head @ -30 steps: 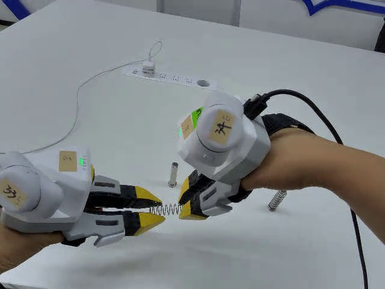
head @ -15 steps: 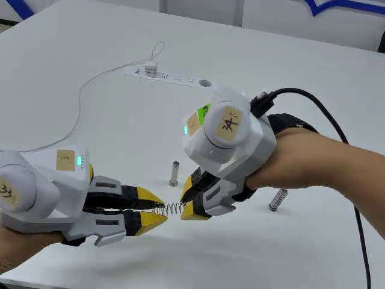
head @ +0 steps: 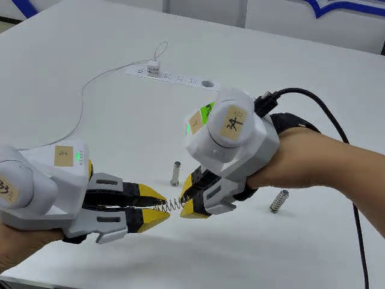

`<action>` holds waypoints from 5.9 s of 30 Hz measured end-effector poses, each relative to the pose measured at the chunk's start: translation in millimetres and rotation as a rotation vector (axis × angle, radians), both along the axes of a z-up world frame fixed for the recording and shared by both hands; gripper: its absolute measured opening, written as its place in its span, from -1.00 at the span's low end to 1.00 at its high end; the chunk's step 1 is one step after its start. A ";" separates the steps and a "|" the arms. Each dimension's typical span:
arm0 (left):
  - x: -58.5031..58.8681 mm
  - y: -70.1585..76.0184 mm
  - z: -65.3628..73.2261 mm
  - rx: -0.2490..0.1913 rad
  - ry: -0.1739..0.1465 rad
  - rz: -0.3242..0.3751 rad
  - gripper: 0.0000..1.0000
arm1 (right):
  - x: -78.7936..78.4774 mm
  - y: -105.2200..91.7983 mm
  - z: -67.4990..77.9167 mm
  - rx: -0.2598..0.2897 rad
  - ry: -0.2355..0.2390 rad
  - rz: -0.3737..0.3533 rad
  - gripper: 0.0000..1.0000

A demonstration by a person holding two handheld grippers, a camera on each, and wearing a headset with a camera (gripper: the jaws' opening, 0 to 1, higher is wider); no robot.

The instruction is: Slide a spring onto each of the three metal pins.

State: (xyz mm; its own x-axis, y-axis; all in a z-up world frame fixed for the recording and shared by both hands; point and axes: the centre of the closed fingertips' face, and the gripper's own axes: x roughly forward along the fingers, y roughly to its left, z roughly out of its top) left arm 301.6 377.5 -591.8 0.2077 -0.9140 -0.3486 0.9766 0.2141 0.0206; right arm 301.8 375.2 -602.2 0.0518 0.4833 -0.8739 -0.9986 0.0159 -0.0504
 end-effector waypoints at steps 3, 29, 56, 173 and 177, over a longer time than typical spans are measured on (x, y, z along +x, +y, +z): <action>0.3 -0.3 -0.9 0.003 0.001 -0.001 -0.78 | -1.2 3.4 6.9 0.016 -0.006 -0.001 -0.75; 4.4 -3.1 -2.0 -0.008 0.006 0.012 -0.75 | -2.7 24.4 26.0 0.036 -0.034 0.027 -0.76; 15.1 20.3 -5.5 -0.020 0.039 0.126 -0.30 | 27.6 2.6 25.3 -0.018 -0.058 -0.029 -0.76; 27.2 21.1 -2.3 -0.023 0.067 0.154 -0.07 | 90.3 -42.4 -2.3 0.018 -0.084 -0.290 -0.36; 27.0 19.7 -0.5 -0.020 0.063 0.149 -0.05 | 87.0 -57.5 2.3 0.050 -0.102 -0.343 -0.32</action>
